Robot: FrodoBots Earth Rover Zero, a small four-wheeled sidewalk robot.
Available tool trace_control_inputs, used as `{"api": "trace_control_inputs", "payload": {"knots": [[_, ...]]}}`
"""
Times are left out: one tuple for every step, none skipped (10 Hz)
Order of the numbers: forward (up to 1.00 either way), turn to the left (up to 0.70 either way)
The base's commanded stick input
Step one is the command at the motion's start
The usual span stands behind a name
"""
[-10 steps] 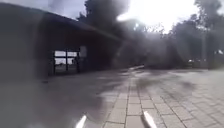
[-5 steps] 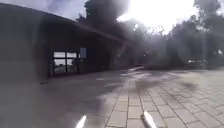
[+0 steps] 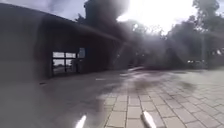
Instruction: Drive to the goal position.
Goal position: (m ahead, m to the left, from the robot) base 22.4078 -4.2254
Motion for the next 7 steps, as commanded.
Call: {"api": "trace_control_inputs", "payload": {"knots": [[0.00, 0.00], [0.00, 0.00], [0.00, 0.00], [0.00, -0.21], [0.00, -0.44], [0.00, -0.70], [0.00, -0.70]]}}
